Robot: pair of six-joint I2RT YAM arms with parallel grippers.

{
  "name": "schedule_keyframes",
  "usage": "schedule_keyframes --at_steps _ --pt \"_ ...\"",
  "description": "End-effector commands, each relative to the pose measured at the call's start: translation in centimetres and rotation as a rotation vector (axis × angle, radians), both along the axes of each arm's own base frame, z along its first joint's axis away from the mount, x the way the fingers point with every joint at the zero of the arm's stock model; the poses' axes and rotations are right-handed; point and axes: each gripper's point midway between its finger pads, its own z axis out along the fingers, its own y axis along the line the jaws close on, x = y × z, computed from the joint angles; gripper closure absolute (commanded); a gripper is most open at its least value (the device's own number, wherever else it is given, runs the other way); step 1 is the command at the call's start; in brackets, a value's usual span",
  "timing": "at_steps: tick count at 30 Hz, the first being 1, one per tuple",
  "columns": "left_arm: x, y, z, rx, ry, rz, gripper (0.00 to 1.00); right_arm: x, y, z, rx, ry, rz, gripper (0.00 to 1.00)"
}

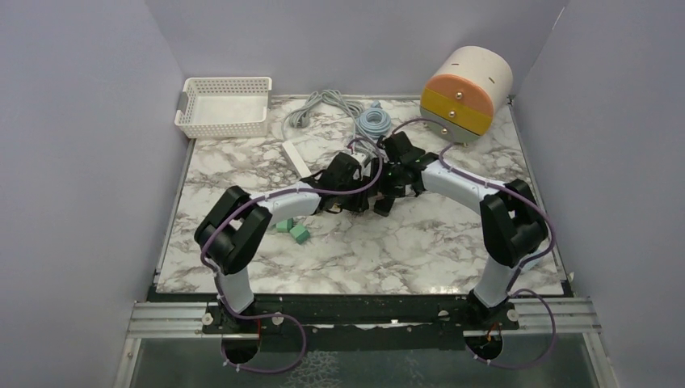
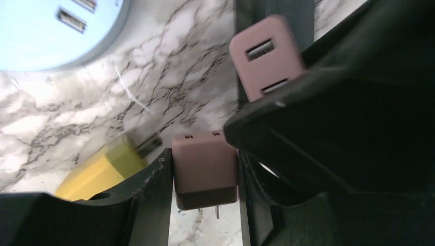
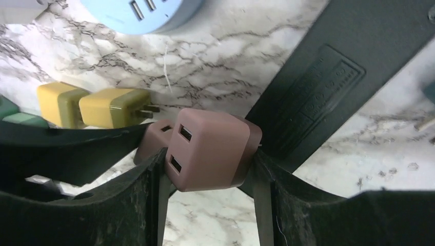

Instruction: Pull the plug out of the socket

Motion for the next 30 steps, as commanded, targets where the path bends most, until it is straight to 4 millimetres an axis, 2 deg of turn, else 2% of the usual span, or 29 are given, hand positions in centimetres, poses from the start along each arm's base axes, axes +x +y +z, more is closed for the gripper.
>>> schedule_keyframes --at_steps 1,6,9,11,15,18,20,25,27,30 --pt "-0.1 -2.4 -1.0 -0.074 0.097 0.006 1.00 -1.0 2.7 -1.7 0.034 0.078 0.052 0.66" --pt "-0.1 -3.1 -1.6 -0.092 0.130 0.005 1.00 -1.2 2.2 -1.6 0.016 0.071 0.049 0.58" --pt "-0.1 -3.5 -1.1 -0.131 0.133 0.013 1.00 -1.4 1.8 -1.2 0.018 0.069 0.045 0.58" --pt "-0.1 -3.9 -1.0 -0.155 0.142 0.016 1.00 -2.0 1.1 -1.6 0.025 0.098 0.039 0.58" --pt "0.1 -4.7 -0.5 -0.201 0.151 0.017 1.00 -3.5 -2.1 -3.9 -0.012 0.155 0.010 0.58" --pt "0.1 -5.0 -0.5 -0.215 0.160 0.014 1.00 -3.7 -4.7 -4.9 -0.027 0.171 -0.026 0.58" --pt "0.1 -5.2 -0.7 -0.218 0.167 0.014 1.00 -3.0 -5.8 -4.0 -0.032 0.130 -0.031 0.59" --pt "-0.3 -4.2 -1.6 -0.165 0.195 0.041 1.00 -0.6 -5.7 2.5 -0.019 -0.068 0.028 0.60" --pt "-0.6 -3.3 -2.0 -0.129 0.204 0.070 1.00 -0.8 -5.3 4.3 -0.025 -0.100 0.059 0.61" --pt "-0.9 -1.7 -2.2 -0.084 0.206 0.127 1.00 -2.1 -3.5 5.5 -0.057 -0.119 0.123 0.61"
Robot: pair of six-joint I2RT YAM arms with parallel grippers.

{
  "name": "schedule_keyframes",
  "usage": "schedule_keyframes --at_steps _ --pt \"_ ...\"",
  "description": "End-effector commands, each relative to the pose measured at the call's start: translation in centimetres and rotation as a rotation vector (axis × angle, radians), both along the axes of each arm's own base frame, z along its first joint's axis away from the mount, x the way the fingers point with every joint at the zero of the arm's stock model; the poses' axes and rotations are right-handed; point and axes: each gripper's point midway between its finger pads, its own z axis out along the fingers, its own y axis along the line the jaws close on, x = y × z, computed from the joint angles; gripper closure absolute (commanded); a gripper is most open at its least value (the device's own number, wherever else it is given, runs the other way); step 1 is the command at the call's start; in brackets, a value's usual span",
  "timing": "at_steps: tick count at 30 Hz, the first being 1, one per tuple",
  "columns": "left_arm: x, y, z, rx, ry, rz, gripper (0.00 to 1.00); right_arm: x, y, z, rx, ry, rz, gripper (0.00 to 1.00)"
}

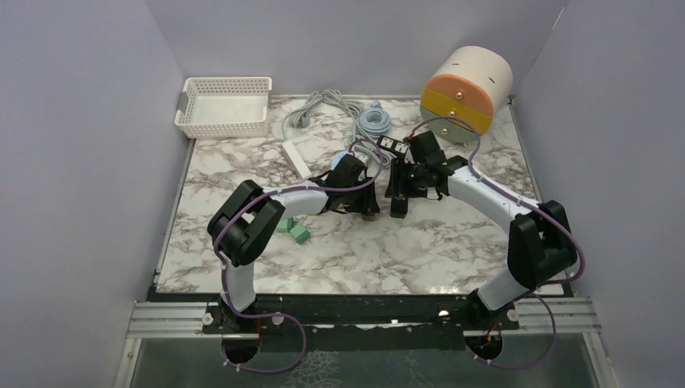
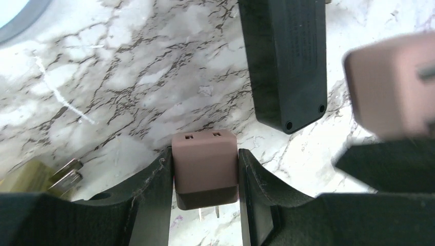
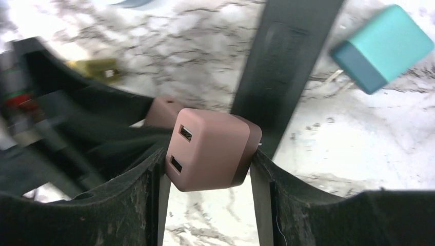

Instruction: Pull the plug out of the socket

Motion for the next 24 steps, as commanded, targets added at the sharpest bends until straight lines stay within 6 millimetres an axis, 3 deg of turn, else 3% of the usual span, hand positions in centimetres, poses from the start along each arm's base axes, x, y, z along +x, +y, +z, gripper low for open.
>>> schedule_keyframes --at_steps 1,6,8,11,13,16,17,19,21,24 --pt "-0.1 1.9 0.5 0.064 0.001 0.083 1.00 -2.0 2.7 3.3 -0.038 -0.061 0.128 0.61" --pt "-0.2 3.7 -0.6 0.120 0.026 0.157 0.86 -6.0 6.1 -0.4 -0.001 0.059 0.199 0.60" --pt "-0.2 4.3 -0.5 0.124 0.029 0.186 0.82 -7.5 6.7 -2.0 -0.011 0.099 0.215 0.59" --pt "-0.1 5.1 0.1 0.105 0.024 0.226 0.65 -8.6 6.4 -3.4 -0.029 0.136 0.201 0.55" --pt "0.0 5.4 0.7 0.084 0.013 0.243 0.53 -8.4 6.1 -2.8 -0.036 0.113 0.185 0.43" --pt "0.1 5.2 1.7 0.052 0.002 0.243 0.23 -7.0 5.6 -0.7 -0.048 0.023 0.167 0.10" --pt "0.1 5.1 1.8 0.047 0.002 0.240 0.16 -6.2 5.0 0.1 -0.058 -0.009 0.144 0.02" --pt "0.4 4.7 3.7 0.006 -0.028 0.235 0.03 -4.5 3.2 1.6 -0.043 -0.052 0.087 0.00" --pt "0.6 4.4 4.8 -0.015 -0.048 0.233 0.01 -2.5 0.2 2.7 -0.009 -0.081 0.000 0.01" --pt "0.9 4.3 6.3 -0.037 -0.073 0.231 0.01 -0.1 -4.8 2.6 -0.016 -0.088 -0.134 0.05"
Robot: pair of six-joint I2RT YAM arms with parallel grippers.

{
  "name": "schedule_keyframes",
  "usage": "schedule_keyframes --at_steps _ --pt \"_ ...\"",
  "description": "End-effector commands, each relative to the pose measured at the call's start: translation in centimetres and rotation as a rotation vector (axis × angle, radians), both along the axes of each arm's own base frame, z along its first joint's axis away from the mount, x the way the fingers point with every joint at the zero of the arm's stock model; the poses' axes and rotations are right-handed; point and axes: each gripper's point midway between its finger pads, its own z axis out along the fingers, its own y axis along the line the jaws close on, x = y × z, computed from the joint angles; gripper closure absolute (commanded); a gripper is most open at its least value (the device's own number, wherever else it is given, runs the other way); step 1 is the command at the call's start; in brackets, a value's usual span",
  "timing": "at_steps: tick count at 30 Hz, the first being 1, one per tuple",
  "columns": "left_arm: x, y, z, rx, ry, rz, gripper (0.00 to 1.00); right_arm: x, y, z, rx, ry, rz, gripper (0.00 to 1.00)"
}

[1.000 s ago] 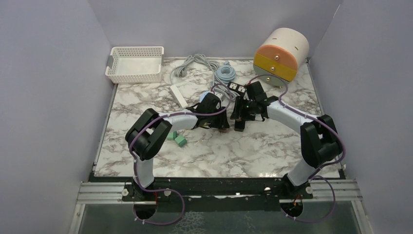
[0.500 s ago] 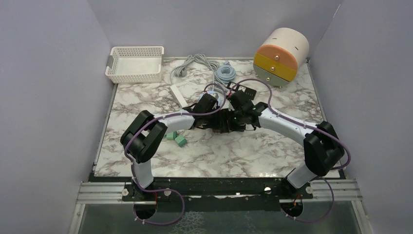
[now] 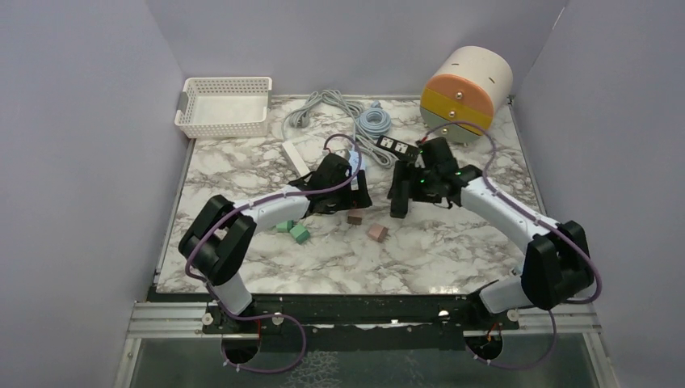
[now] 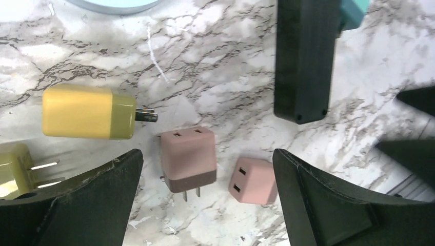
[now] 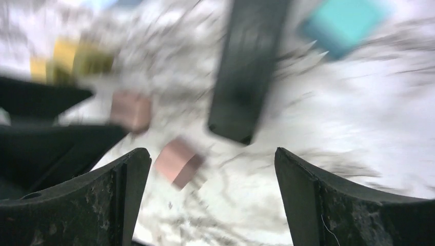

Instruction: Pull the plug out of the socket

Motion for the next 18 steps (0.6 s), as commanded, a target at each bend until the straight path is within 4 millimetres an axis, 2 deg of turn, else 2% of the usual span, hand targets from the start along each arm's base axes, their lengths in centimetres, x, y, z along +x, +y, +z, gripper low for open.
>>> schedule_keyframes --at_steps 1,3,7,12,18 --pt "1.0 -0.6 4.2 -0.071 -0.086 0.002 0.01 4.1 -6.7 0.7 -0.031 -0.052 -0.185 0.06" --pt "1.1 -0.7 5.1 -0.084 -0.101 -0.002 0.01 4.9 -8.1 -0.8 -0.068 -0.004 -0.219 0.07" --pt "1.2 -0.8 7.0 -0.102 -0.134 -0.006 0.01 6.7 -8.4 -3.3 -0.116 0.052 -0.233 0.11" --pt "1.4 0.0 8.8 -0.099 -0.177 0.002 0.01 9.3 -9.0 -5.0 -0.185 0.055 -0.270 0.13" --pt "2.1 2.9 10.2 -0.079 -0.231 0.048 0.01 10.6 -10.9 -6.7 -0.261 0.073 -0.311 0.22"
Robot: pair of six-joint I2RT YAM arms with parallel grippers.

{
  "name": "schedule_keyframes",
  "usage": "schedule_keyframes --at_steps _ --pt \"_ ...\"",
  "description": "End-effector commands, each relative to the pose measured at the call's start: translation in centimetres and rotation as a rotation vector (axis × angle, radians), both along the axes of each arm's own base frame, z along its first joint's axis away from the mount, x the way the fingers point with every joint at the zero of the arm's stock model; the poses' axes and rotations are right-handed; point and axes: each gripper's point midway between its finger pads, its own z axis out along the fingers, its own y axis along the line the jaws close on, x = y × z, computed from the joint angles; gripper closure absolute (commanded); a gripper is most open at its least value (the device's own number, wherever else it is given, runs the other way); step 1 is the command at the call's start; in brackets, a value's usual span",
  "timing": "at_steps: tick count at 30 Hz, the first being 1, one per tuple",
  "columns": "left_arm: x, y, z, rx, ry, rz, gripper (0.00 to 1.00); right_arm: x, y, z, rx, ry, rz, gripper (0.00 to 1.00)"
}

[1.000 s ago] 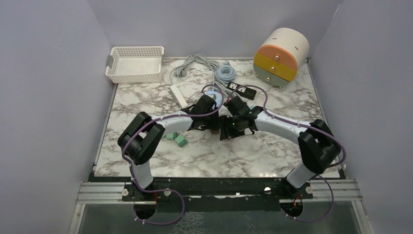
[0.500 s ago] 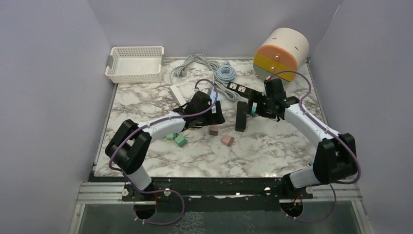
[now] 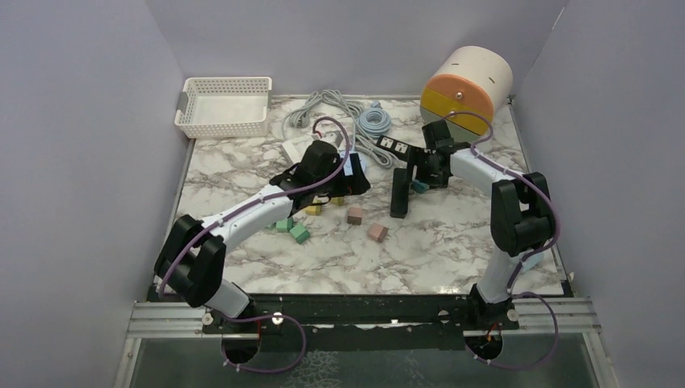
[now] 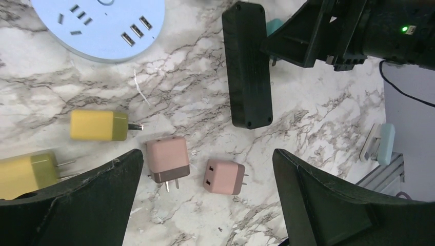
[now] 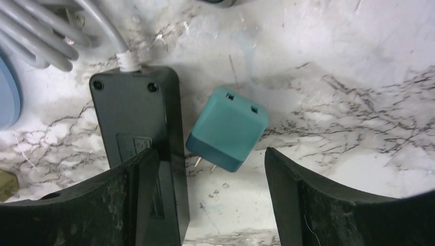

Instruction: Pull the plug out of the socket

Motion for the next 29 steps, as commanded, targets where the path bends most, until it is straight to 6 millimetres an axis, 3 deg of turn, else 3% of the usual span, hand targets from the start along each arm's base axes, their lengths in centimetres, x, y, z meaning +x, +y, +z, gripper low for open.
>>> schedule_keyframes --at_steps 1,4,7,11,15,17,21,25,29 --pt "1.4 3.2 2.5 0.017 -0.087 0.058 0.01 0.8 -2.6 -1.2 -0.111 0.014 -0.044 0.21" --pt "2.4 5.8 3.0 0.039 -0.109 0.098 0.01 0.9 -3.6 -1.4 -0.121 0.016 -0.069 0.22" --pt "3.5 8.9 3.1 0.089 -0.135 0.144 0.01 1.4 -2.3 1.2 -0.028 -0.093 -0.013 0.21" --pt "5.5 14.4 2.7 0.198 -0.225 0.259 0.01 1.6 0.1 6.7 0.102 -0.350 0.126 0.12" --pt "6.5 18.0 5.3 0.236 -0.385 0.344 0.01 1.2 0.2 14.0 0.161 -0.701 0.148 0.03" --pt "6.6 19.2 7.0 0.259 -0.462 0.366 0.01 1.3 -0.8 16.5 0.142 -0.792 0.089 0.00" --pt "6.9 21.8 9.7 0.303 -0.573 0.411 0.01 1.3 -3.1 18.2 0.105 -0.785 -0.067 0.00" --pt "7.1 23.6 10.7 0.302 -0.601 0.439 0.01 0.6 -3.0 18.8 0.100 -0.808 -0.037 0.00" --pt "7.0 24.0 10.9 0.293 -0.610 0.441 0.01 0.4 -3.0 19.0 0.106 -0.821 -0.032 0.00"
